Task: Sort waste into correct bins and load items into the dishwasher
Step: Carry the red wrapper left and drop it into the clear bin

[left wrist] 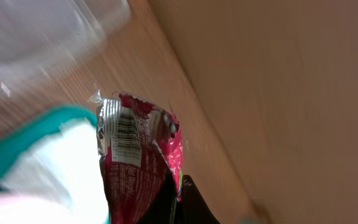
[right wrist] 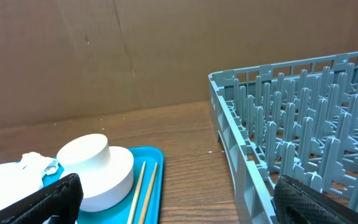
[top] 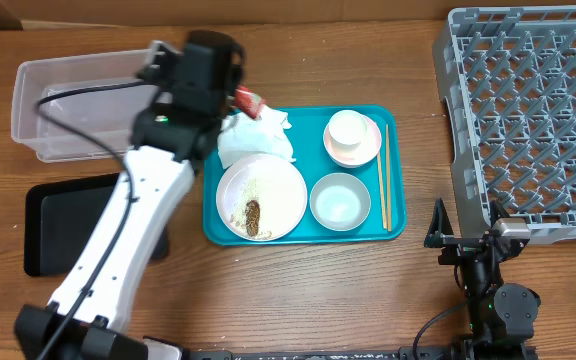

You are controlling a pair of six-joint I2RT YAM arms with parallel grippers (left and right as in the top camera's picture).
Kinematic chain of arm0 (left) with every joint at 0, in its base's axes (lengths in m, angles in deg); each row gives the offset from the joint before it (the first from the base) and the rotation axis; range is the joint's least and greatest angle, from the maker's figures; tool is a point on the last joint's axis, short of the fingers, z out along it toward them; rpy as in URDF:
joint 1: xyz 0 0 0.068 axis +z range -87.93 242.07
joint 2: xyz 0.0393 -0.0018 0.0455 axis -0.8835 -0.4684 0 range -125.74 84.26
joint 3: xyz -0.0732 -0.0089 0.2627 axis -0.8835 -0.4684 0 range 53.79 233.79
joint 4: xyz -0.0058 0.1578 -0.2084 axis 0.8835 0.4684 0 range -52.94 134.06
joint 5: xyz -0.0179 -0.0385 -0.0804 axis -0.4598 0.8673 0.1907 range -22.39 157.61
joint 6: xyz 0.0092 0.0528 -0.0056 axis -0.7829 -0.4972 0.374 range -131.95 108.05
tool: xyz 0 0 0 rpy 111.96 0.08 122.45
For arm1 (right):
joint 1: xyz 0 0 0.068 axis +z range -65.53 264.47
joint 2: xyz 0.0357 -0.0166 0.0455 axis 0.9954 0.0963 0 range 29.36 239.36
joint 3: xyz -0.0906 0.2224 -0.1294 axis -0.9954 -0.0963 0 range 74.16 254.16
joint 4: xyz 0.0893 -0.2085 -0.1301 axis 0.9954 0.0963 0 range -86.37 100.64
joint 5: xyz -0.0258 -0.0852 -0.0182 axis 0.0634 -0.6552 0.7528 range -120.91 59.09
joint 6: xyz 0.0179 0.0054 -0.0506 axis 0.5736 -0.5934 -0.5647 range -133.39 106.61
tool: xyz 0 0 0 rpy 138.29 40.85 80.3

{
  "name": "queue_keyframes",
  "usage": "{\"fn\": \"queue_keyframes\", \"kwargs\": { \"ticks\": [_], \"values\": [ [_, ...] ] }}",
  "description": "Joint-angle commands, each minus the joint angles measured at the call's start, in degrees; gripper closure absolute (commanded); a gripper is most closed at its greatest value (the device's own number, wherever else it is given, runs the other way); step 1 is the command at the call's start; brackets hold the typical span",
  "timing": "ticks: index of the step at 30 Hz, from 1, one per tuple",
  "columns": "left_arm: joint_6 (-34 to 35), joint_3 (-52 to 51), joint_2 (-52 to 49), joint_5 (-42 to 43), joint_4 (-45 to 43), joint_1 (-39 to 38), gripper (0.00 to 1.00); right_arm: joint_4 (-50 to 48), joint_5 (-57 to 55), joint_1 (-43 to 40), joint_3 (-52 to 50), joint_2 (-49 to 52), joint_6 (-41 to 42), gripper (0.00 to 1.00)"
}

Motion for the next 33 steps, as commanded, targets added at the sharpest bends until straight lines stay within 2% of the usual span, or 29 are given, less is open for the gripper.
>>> {"fn": "queue_keyframes", "kwargs": {
  "ticks": [1, 5, 10, 17, 18, 19, 20, 21, 22, 23, 24, 28, 31, 33],
  "values": [
    [-2.4, 0.8, 0.4, -4.2, 2.9, 6.5, 0.96, -0.3, -0.5, -0.1, -0.6, -0.5, -0.2, 0.0],
    [-2.3, 0.8, -1.1, -4.2, 4.6, 11.9, 0.96, -0.3, -0.5, -0.1, -0.6, -0.5, -0.2, 0.0],
    [-2.3, 0.8, -2.9, -1.0, 1.7, 18.1, 0.96, -0.3, -0.5, -0.1, -0.6, -0.5, -0.2, 0.0],
    [-2.4, 0.8, -9.5, -2.6, -1.4, 25.6, 0.95, -0.3, -0.5, -0.1, -0.6, -0.5, -0.2, 0.0],
    [-2.4, 0.8, -10.6, -1.7, -1.5, 26.5, 0.91, -0.3, -0.5, -0.1, -0.6, -0.5, -0.2, 0.0],
    [-2.4, 0.8, -11.7, -0.7, -1.6, 27.4, 0.8, -0.3, -0.5, -0.1, -0.6, -0.5, -0.2, 0.0],
    [-2.4, 0.8, -12.6, 0.5, -1.6, 28.1, 0.6, -0.3, -0.5, -0.1, -0.6, -0.5, -0.2, 0.0],
    [-2.4, 0.8, -13.3, 2.3, -1.6, 28.9, 0.34, -0.3, -0.5, -0.1, -0.6, -0.5, -0.2, 0.0],
    [-2.7, 0.8, -13.7, 3.7, -1.7, 29.4, 0.17, -0.3, -0.5, -0.1, -0.6, -0.5, -0.2, 0.0],
    [-3.4, 0.8, -13.8, 5.3, -1.7, 30.0, 0.06, -0.3, -0.5, -0.1, -0.6, -0.5, -0.2, 0.0],
    [-4.4, 0.8, -13.7, 6.6, -2.1, 30.4, 0.0, -0.3, -0.5, -0.1, -0.6, -0.5, -0.2, 0.0],
    [-11.5, 0.9, -11.5, 12.2, -5.9, 31.1, 0.0, -0.3, -0.5, -0.1, -0.6, -0.5, -0.2, 0.0],
    [-16.6, 0.9, -7.8, 20.6, -6.7, 31.1, 0.0, -0.3, -0.5, -0.1, -0.6, -0.5, -0.2, 0.0],
    [-16.9, 0.9, -5.2, 29.8, -5.4, 31.1, 0.0, -0.3, -0.5, -0.1, -0.6, -0.5, -0.2, 0.0]
  ]
}}
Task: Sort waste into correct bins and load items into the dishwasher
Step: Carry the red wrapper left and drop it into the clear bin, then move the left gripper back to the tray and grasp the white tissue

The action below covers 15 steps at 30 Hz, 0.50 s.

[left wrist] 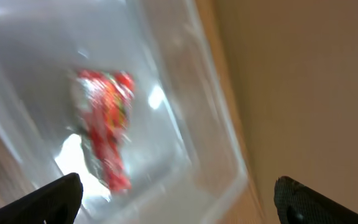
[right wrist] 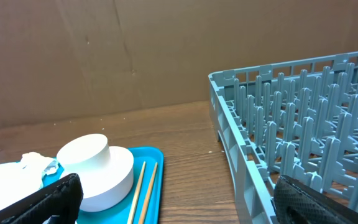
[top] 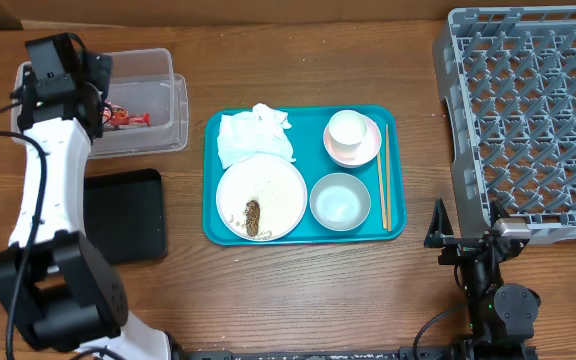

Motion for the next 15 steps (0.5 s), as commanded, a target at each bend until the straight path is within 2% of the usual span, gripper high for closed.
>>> {"fn": "queue_keyframes", "kwargs": {
  "ticks": [1, 3, 5, 7, 11, 15],
  "values": [
    [-5.5, 0.7, 7.1, 20.3, 1.9, -0.2, 0.0, -0.3, -0.5, -0.1, -0.6, -0.5, -0.2, 0.0],
    [-7.2, 0.7, 8.4, 32.2, 6.0, -0.6, 0.0, -0.3, -0.5, -0.1, -0.6, -0.5, -0.2, 0.0],
    [-12.3, 0.7, 8.4, 40.3, 7.9, -2.5, 0.0, -0.3, -0.5, -0.1, -0.6, -0.5, -0.2, 0.0],
    [-18.2, 0.7, 8.0, 43.2, 9.2, -6.4, 0.02, -0.3, -0.5, -0.1, -0.6, -0.5, -0.2, 0.0],
    [-28.2, 0.7, 6.4, 37.4, 12.8, -17.5, 0.12, -0.3, -0.5, -0.1, -0.6, -0.5, -0.2, 0.0],
    [-29.7, 1.3, 3.9, 20.9, 14.4, -27.4, 0.2, -0.3, -0.5, -0.1, -0.6, -0.5, -0.2, 0.0]
  ]
}}
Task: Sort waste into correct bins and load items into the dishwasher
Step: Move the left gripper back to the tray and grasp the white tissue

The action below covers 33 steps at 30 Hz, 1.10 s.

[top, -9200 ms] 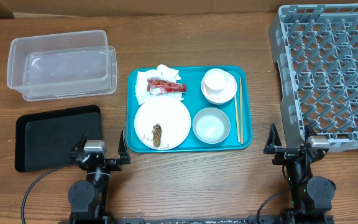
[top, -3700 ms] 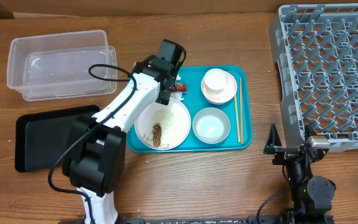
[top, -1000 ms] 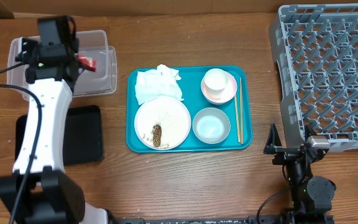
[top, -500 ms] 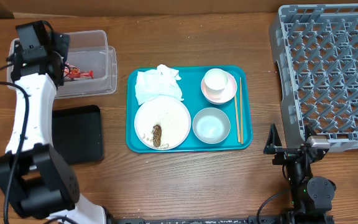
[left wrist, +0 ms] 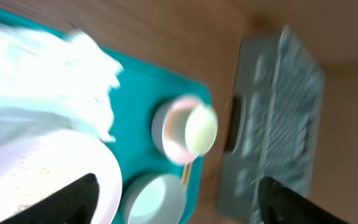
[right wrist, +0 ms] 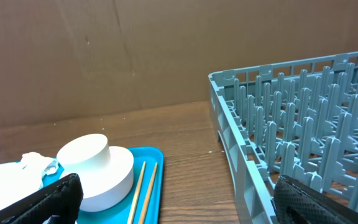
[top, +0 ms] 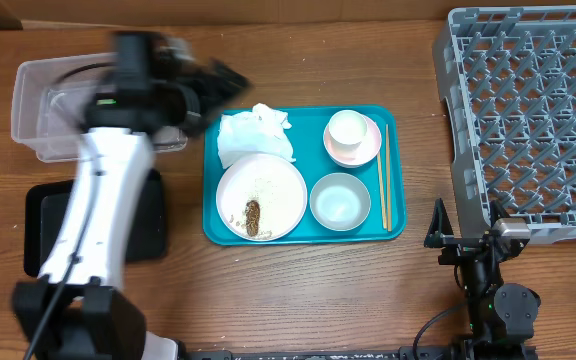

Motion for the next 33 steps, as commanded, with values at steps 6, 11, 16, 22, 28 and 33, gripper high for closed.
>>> {"fn": "queue_keyframes", "kwargs": {
  "ticks": [6, 11, 16, 22, 28, 33],
  "values": [
    [-13.9, 16.6, -13.4, -22.7, 17.7, -9.0, 0.14, -0.3, -0.5, -0.1, -0.6, -0.5, -0.2, 0.0],
    [-18.6, 35.7, -27.7, -32.5, 37.8, -9.0, 0.0, -0.3, -0.5, -0.1, -0.6, -0.5, -0.2, 0.0],
    [-17.5, 37.9, -33.8, -35.5, 34.7, -9.0, 0.02, -0.3, -0.5, -0.1, -0.6, -0.5, -0.2, 0.0],
    [-11.1, 37.9, -37.6, -36.7, 33.5, -9.0, 0.53, -0.3, -0.5, -0.1, -0.6, -0.5, -0.2, 0.0],
    [-10.8, 37.9, -42.7, -36.7, 33.2, -9.1, 0.37, -0.3, -0.5, -0.1, -0.6, -0.5, -0.2, 0.0],
    [-10.8, 37.9, -46.8, -36.7, 33.3, -9.1, 0.43, -0.3, -0.5, -0.1, -0.6, -0.5, -0.2, 0.0]
  ]
}}
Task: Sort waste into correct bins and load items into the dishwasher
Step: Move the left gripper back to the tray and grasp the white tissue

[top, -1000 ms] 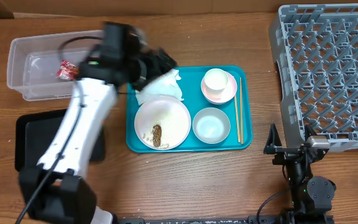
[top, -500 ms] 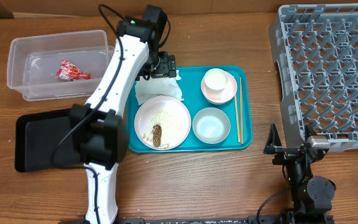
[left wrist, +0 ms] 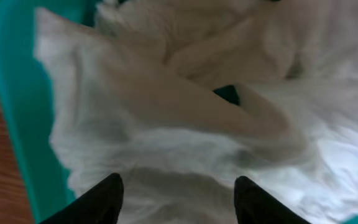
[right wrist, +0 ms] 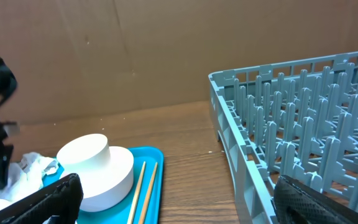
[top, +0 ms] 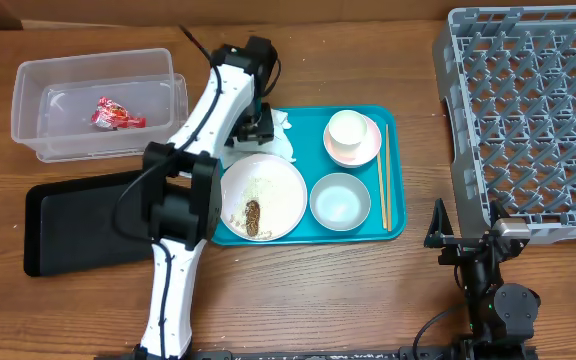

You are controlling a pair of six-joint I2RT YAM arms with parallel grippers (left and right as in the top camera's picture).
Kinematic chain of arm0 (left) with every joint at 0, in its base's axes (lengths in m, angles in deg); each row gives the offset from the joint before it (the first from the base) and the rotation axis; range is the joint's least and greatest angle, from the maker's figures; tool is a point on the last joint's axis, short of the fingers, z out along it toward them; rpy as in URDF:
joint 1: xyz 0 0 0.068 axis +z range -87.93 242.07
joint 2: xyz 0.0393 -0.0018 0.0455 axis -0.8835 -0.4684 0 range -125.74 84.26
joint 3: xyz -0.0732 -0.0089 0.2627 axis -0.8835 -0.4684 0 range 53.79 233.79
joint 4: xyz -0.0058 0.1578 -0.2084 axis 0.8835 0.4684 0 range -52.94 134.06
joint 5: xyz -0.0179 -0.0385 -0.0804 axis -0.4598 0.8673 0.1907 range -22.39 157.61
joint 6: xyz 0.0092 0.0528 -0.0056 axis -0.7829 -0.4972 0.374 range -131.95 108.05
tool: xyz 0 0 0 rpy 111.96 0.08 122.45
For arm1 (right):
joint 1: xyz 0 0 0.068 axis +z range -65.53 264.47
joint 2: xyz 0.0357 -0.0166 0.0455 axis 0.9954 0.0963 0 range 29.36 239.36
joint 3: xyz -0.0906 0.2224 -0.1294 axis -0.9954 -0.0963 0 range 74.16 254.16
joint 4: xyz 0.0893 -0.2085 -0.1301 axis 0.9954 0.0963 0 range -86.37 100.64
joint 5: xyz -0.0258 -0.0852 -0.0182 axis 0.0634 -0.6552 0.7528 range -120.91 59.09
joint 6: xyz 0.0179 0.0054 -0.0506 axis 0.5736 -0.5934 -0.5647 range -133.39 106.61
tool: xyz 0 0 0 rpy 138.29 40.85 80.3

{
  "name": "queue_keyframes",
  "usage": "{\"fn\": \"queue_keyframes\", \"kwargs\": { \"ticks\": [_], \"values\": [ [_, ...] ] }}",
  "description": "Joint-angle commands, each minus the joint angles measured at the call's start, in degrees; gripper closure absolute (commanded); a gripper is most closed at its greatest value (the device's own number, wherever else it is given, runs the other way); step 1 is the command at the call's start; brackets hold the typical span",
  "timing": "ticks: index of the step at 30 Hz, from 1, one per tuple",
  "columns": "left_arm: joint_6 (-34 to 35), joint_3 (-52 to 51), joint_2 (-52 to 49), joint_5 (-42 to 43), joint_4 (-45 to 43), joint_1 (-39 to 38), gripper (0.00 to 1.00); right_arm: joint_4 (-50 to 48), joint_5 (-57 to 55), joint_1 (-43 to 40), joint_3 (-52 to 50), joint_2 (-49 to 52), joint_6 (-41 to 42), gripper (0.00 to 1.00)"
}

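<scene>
A crumpled white napkin (top: 283,135) lies at the back left of the teal tray (top: 303,238). My left gripper (top: 253,122) hovers low over it, open. In the left wrist view the napkin (left wrist: 185,106) fills the frame, and the left gripper (left wrist: 182,199) has a dark fingertip on either side of it. A red wrapper (top: 113,115) lies in the clear bin (top: 38,140). On the tray are a soiled plate (top: 263,195), a bowl (top: 340,200), a cup (top: 351,130) on a saucer and chopsticks (top: 383,190). My right gripper (top: 465,245) rests open near the front edge.
The grey dish rack (top: 528,110) stands at the right, its near wall beside my right gripper (right wrist: 185,202). A black tray (top: 78,225) lies at the front left, below the clear bin. Bare wood separates the teal tray from the rack.
My left gripper was open between the clear bin and the tray, blurred in motion. Now it is down over the white napkin, fingers either side. The right arm is unmoved.
My left gripper held the red wrapper above the tray's back left corner. Then it was open over the clear bin with the wrapper lying inside. Then it was between bin and tray, and now it is open over the napkin.
</scene>
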Motion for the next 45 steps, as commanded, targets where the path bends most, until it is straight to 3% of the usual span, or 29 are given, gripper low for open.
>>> {"fn": "queue_keyframes", "kwargs": {
  "ticks": [1, 3, 6, 9, 21, 22, 24, 27, 32, 36, 42, 45],
  "values": [
    [1.0, 1.2, -3.5, -0.9, 0.2, 0.2, 0.48, -0.3, -0.5, -0.1, -0.6, -0.5, -0.2, 0.0],
    [1.7, 1.2, -3.7, -0.9, 0.5, 0.2, 0.52, -0.3, -0.5, -0.1, -0.6, -0.5, -0.2, 0.0],
    [2.2, 1.3, -3.4, -0.9, 0.4, 0.2, 0.78, -0.3, -0.5, -0.1, -0.6, -0.5, -0.2, 0.0],
    [2.4, 2.7, -3.0, -0.9, 2.0, 0.2, 0.96, -0.3, -0.5, -0.1, -0.6, -0.5, -0.2, 0.0],
    [3.7, 29.8, -2.8, 1.0, 18.5, 0.2, 0.96, -0.3, -0.5, -0.1, -0.6, -0.5, -0.2, 0.0],
    [3.7, 30.9, -2.8, 1.0, 18.7, 0.2, 0.85, -0.3, -0.5, -0.1, -0.6, -0.5, -0.2, 0.0],
    [3.7, 31.3, -2.8, 1.0, 18.5, 0.2, 0.48, -0.3, -0.5, -0.1, -0.6, -0.5, -0.2, 0.0],
    [6.8, 29.6, -3.2, 1.0, 17.8, 0.2, 0.25, -0.3, -0.5, -0.1, -0.6, -0.5, -0.2, 0.0],
    [13.9, 23.0, -3.5, 1.0, 12.7, 0.1, 0.25, -0.3, -0.5, -0.1, -0.6, -0.5, -0.2, 0.0],
    [23.8, 15.0, -3.5, 0.5, 8.1, 0.5, 0.35, -0.3, -0.5, -0.1, -0.6, -0.5, -0.2, 0.0],
    [26.3, 10.3, -3.5, 0.6, 3.1, 0.8, 0.46, -0.3, -0.5, -0.1, -0.6, -0.5, -0.2, 0.0],
    [27.7, 10.2, -3.5, 0.5, 2.4, 0.8, 0.46, -0.3, -0.5, -0.1, -0.6, -0.5, -0.2, 0.0]
  ]
}}
